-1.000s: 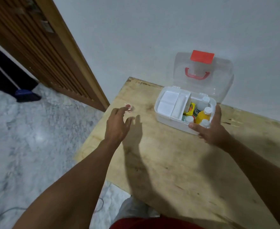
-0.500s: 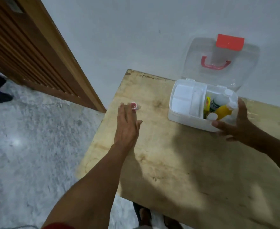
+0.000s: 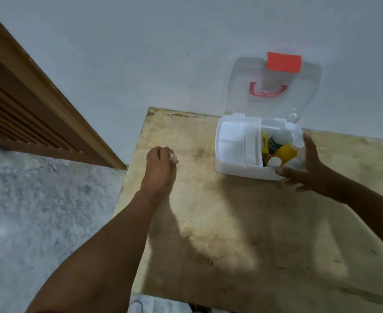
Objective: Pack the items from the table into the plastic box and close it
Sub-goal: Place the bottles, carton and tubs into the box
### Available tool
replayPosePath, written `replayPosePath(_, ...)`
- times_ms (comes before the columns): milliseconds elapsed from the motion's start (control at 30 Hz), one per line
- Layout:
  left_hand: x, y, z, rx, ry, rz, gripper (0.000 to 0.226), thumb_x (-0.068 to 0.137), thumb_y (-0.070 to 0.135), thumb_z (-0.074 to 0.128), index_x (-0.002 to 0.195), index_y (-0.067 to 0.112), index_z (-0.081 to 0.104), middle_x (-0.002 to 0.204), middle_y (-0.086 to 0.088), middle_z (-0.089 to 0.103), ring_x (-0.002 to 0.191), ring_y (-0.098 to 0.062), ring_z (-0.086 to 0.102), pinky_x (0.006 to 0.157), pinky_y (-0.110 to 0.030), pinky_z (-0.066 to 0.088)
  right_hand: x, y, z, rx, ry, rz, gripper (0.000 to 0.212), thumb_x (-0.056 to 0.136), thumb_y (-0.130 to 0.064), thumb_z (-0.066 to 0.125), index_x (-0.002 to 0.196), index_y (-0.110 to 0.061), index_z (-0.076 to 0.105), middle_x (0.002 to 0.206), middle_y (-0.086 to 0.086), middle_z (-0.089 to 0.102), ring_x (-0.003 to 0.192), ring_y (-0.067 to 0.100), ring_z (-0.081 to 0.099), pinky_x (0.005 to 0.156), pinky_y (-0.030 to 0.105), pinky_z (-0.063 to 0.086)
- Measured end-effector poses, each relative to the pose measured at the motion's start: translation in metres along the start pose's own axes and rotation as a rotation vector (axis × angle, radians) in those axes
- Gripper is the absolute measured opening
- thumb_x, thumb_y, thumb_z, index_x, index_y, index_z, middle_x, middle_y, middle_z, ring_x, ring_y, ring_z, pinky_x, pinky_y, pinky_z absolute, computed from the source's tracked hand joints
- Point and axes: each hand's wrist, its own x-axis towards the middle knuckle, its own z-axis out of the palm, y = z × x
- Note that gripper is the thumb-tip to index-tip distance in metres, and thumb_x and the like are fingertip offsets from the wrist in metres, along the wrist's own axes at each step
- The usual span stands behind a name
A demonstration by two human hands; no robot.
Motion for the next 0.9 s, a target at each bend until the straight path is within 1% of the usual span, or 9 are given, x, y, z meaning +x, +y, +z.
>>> replayPosePath(67,0.002,0.016,-0.013,0.085,-0.128,-0.02,0.024,0.097,0.049,0.048,0.096,0.026,0.053,0.101,0.005,0.05,0.085,-0.004,0.05,0.074,-0.015,0.048,0.001,0.0,0.001,-0.019,-0.001,0.01,0.117,0.065,-0.05,0.079,0.142,-0.062,-0.008,0.139,0.005,0.044,0.088,0.03,0.072,0.072,0.053,0.061)
replayPosePath(133,0.002,0.034,-0.02,0.03,-0.184,-0.112,0.019,0.1,0.033,0.047,0.114,0.021,0.054,0.108,0.007,0.05,0.096,-0.015,0.051,0.083,-0.028,0.045,0.0,0.0,0.001,-0.03,-0.004,0.003,0.117,0.067,-0.051,0.08,0.143,-0.06,-0.009,0.143,0.004,0.04,0.093,0.031,0.07,0.069,0.051,0.062)
replayPosePath(233,-0.005,0.068,-0.027,0.087,-0.158,-0.037,0.038,0.098,0.027,0.056,0.132,0.01,0.048,0.124,-0.007,0.052,0.106,-0.025,0.055,0.085,-0.028,0.037,-0.004,-0.003,0.001,0.009,0.003,-0.013,0.111,0.075,-0.043,0.08,0.142,-0.059,-0.007,0.141,-0.002,0.037,0.094,0.028,0.067,0.063,0.042,0.063)
replayPosePath(333,-0.011,0.097,-0.029,-0.065,-0.123,-0.076,0.049,0.093,0.03,0.066,0.135,0.015,0.046,0.116,0.001,0.058,0.103,-0.016,0.057,0.086,-0.024,0.037,-0.002,0.002,0.0,0.087,0.008,-0.035,0.114,0.08,-0.03,0.08,0.149,-0.048,-0.01,0.138,0.002,0.041,0.078,0.016,0.064,0.047,0.023,0.054)
replayPosePath(400,-0.016,0.121,-0.03,-0.058,-0.097,0.011,0.042,0.089,0.027,0.07,0.126,0.013,0.055,0.112,0.0,0.058,0.099,-0.016,0.055,0.084,-0.022,0.037,-0.001,0.004,0.001,0.09,-0.003,-0.029,0.124,0.074,-0.039,0.084,0.148,-0.048,-0.014,0.145,0.004,0.037,0.081,0.015,0.059,0.047,0.019,0.047)
replayPosePath(533,-0.018,0.16,-0.018,-0.078,-0.102,0.056,0.037,0.085,0.032,0.073,0.117,0.019,0.062,0.115,-0.004,0.045,0.083,-0.003,0.045,0.082,-0.024,0.044,0.005,0.016,-0.003,0.077,-0.018,-0.118,0.136,0.052,-0.065,0.088,0.145,-0.055,-0.011,0.157,-0.001,0.02,0.097,0.007,0.052,0.063,0.018,0.047)
replayPosePath(633,-0.012,0.177,-0.005,0.045,-0.122,0.073,0.035,0.087,0.043,0.066,0.119,0.029,0.06,0.109,0.0,0.057,0.084,-0.009,0.045,0.069,-0.02,0.037,0.008,0.021,-0.003,0.098,0.009,-0.22,0.127,0.051,-0.065,0.088,0.144,-0.058,0.0,0.155,-0.002,0.023,0.133,0.019,0.046,0.099,0.051,0.051)
replayPosePath(700,-0.009,0.183,0.003,0.11,-0.093,0.076,0.036,0.09,0.041,0.063,0.124,0.03,0.059,0.11,0.004,0.061,0.088,-0.012,0.054,0.07,-0.022,0.035,0.008,0.021,-0.002,0.103,0.005,-0.254,0.124,0.052,-0.068,0.085,0.142,-0.06,0.001,0.154,-0.002,0.025,0.135,0.024,0.044,0.103,0.058,0.047)
replayPosePath(900,-0.001,0.205,0.018,0.191,-0.049,-0.019,0.023,0.089,0.032,0.066,0.111,0.024,0.064,0.11,0.002,0.064,0.09,-0.026,0.062,0.073,-0.028,0.039,0.013,0.02,-0.005,0.13,-0.005,-0.291,0.129,0.059,-0.061,0.084,0.151,-0.036,-0.003,0.15,-0.009,0.025,0.138,0.013,0.038,0.114,0.047,0.038)
